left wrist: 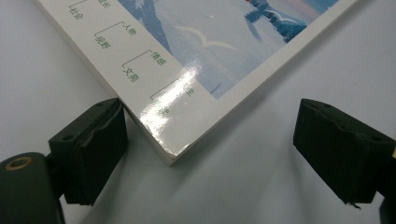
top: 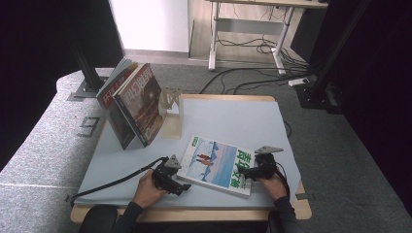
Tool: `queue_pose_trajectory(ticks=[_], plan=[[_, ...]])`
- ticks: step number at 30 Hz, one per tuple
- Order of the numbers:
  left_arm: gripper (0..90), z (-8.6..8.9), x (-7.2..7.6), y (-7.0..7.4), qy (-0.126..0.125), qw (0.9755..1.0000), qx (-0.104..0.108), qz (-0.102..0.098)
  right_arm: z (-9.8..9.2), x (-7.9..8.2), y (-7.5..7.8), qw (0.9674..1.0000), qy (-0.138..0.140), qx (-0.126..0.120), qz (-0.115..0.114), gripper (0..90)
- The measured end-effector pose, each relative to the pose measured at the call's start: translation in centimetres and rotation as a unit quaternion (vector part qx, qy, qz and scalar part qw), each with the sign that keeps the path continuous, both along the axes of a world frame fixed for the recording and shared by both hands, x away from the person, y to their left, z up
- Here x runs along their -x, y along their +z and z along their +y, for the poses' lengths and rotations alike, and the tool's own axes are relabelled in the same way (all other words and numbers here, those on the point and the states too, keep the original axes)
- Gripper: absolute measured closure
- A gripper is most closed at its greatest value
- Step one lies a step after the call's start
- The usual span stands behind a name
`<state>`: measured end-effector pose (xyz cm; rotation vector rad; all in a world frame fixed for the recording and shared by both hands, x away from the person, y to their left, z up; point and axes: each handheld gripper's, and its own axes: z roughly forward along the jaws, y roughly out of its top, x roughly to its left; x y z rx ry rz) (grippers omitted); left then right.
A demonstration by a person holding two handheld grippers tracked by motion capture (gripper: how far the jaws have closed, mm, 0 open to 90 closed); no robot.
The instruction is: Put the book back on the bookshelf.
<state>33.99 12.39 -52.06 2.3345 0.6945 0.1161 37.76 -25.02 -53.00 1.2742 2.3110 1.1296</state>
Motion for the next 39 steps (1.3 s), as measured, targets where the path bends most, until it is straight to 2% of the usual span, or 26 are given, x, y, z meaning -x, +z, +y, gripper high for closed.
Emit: queue_pose_trajectory(ticks=[12, 23, 30, 33, 37, 39], plan=[[9.7, 0.0, 2.1, -0.2, -0.002, 0.9997, 0.022, 0.007, 0.8, -2.1, 0.0, 1.0, 0.009, 0.0, 0.002, 0.0], [9.1, -0.1, 4.2, -0.2, -0.02, 0.9985, 0.045, 0.025, 2.0, -4.4, 0.1, 0.9996, 0.027, 0.002, 0.002, 0.0], [9.2, -0.5, 5.2, -0.2, -0.037, 0.9978, 0.045, 0.03, 3.0, -5.7, 0.2, 0.9992, 0.039, 0.007, 0.003, 0.0], [9.5, -0.6, 5.6, -0.2, -0.044, 0.9971, 0.053, 0.035, 3.3, -6.0, 0.2, 0.9992, 0.04, 0.006, 0.004, 0.0], [13.1, -0.4, 5.4, -0.1, -0.053, 0.997, 0.046, 0.032, 3.4, -6.1, 0.1, 0.999, 0.045, 0.006, -0.001, 0.0], [13.8, -0.2, 5.1, 0.0, -0.061, 0.9972, 0.034, 0.027, 3.4, -6.0, 0.2, 0.999, 0.044, 0.01, -0.006, 0.0]])
